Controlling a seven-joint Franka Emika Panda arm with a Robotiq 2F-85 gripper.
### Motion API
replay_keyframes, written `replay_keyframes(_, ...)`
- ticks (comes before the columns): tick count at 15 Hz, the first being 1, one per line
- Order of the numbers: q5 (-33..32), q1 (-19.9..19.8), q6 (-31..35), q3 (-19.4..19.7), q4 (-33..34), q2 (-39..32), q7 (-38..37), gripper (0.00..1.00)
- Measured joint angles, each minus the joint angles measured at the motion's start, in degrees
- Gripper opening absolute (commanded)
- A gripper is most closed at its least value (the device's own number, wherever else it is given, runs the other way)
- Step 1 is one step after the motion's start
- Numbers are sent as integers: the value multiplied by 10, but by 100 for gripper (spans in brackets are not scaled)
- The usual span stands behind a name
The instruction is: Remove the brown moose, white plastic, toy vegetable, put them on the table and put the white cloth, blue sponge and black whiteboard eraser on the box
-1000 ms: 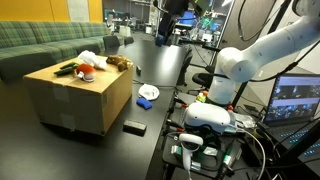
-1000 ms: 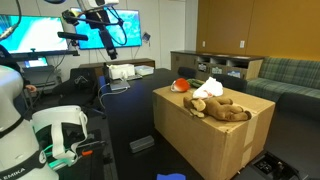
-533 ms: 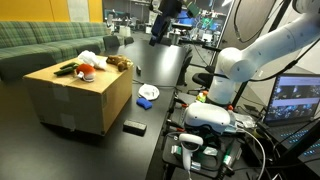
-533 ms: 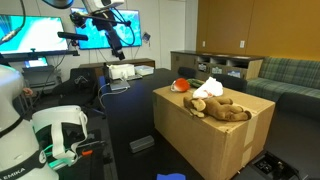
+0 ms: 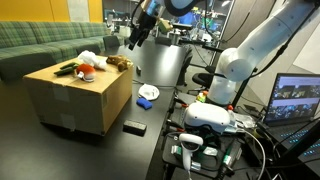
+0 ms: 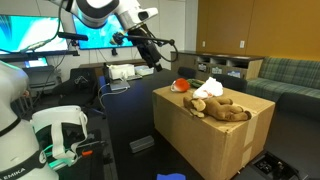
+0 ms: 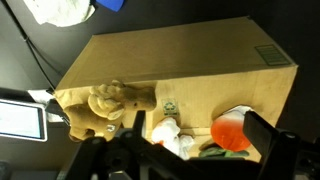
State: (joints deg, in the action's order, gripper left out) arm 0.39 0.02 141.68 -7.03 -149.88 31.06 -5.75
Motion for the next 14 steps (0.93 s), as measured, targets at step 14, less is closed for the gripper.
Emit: replay_keyframes(14,-47,-45,168,81,182,-354,13,100)
